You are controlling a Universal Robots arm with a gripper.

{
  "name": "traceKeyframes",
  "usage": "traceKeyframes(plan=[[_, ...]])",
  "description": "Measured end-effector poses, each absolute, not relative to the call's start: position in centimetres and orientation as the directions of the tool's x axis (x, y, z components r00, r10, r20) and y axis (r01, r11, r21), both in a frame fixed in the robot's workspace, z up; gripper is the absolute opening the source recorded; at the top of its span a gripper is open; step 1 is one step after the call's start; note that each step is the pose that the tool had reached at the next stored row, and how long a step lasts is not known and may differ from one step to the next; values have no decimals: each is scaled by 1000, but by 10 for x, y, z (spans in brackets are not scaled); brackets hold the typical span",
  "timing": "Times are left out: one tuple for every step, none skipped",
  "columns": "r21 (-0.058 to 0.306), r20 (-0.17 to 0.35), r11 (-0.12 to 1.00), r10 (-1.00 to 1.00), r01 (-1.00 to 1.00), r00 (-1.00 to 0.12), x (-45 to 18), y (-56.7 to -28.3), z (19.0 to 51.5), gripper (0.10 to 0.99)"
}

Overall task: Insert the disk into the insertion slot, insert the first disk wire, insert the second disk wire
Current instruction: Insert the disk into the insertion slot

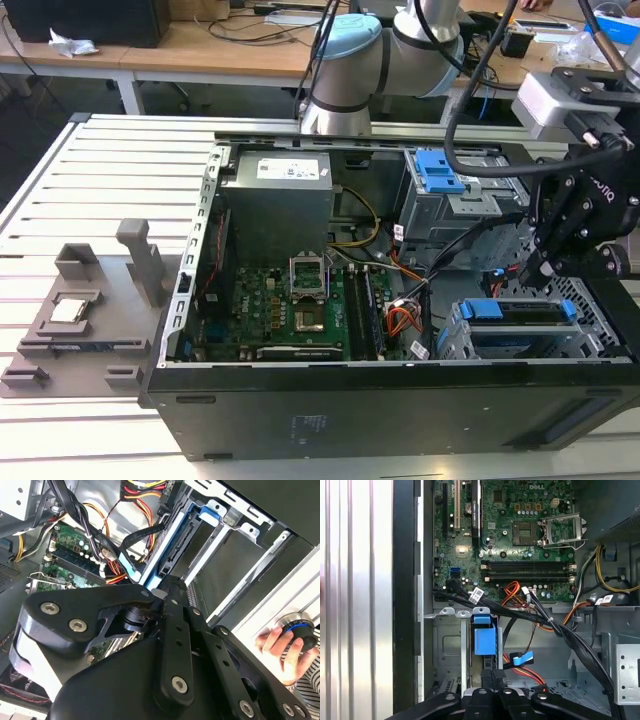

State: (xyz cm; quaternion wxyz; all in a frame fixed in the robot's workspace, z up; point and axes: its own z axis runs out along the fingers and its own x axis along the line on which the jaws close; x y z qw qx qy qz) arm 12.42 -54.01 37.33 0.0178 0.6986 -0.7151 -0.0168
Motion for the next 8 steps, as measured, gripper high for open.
traceKeyframes(plan=[[49,2,23,-1000,-999,-23,124,-540,372,106],[49,2,23,-1000,-999,-23,125,-540,371,106],[49,2,23,-1000,-999,-23,125,-540,370,106],[49,2,23,-1000,-999,-23,126,-540,369,106],[49,2,23,-1000,-999,-23,128,-540,367,106],[49,2,23,-1000,-999,-23,129,-540,366,106],[49,2,23,-1000,-999,-23,130,-540,364,106],[49,2,23,-1000,-999,-23,131,-540,362,106]])
